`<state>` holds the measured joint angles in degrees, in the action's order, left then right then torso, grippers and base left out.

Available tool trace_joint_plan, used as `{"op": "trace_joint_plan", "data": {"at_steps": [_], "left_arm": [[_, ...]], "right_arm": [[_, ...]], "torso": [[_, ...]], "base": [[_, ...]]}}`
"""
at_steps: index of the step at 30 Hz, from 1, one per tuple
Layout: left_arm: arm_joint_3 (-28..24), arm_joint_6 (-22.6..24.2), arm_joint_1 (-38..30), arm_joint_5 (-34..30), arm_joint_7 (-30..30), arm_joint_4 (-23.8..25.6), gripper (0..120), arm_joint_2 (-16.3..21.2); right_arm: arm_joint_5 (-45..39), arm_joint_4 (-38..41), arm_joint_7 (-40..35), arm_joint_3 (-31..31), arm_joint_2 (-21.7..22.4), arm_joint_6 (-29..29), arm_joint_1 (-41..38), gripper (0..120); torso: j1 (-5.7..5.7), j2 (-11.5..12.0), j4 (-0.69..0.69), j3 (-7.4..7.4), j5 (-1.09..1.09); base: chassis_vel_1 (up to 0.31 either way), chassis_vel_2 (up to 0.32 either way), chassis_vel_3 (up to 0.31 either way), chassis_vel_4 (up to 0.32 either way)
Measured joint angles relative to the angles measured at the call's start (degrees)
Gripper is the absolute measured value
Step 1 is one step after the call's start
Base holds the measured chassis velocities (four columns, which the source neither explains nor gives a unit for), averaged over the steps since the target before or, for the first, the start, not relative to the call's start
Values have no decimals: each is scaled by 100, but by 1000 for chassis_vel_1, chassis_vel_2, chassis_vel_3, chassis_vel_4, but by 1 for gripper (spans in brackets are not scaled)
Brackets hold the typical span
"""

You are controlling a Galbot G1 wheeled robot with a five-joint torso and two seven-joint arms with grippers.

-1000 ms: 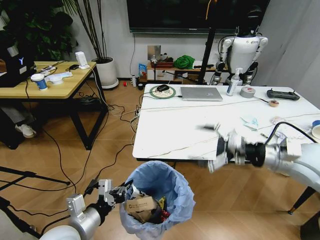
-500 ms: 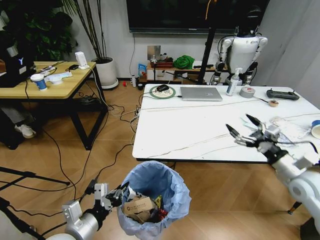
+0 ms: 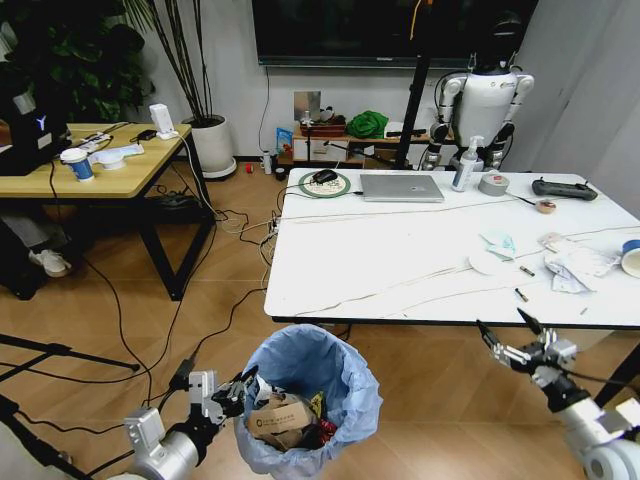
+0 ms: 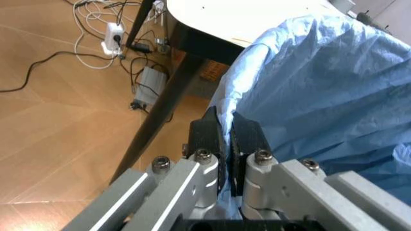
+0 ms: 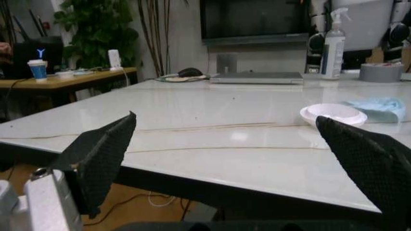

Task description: Pick up the trash bin and place the trash from the table into it.

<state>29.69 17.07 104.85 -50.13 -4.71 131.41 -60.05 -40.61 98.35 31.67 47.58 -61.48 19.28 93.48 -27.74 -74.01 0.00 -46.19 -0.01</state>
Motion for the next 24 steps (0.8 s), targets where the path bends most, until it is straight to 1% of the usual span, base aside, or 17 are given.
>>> {"op": "trace_joint_plan", "data": {"at_steps": [9, 24], "left_arm": [[10, -5, -21, -18, 1, 11, 0, 5], [-28, 2, -130, -49, -7, -35, 0, 22]], "right_arm": [[-83, -1, 14, -41, -5, -5, -39, 100], [-241, -46, 34, -49, 87, -11, -102, 100]], "torso": [[0, 0, 1, 0, 1], [-1, 1, 1, -1, 1]], "base": [[0, 0, 0, 0], [-73, -67, 71, 73]]}}
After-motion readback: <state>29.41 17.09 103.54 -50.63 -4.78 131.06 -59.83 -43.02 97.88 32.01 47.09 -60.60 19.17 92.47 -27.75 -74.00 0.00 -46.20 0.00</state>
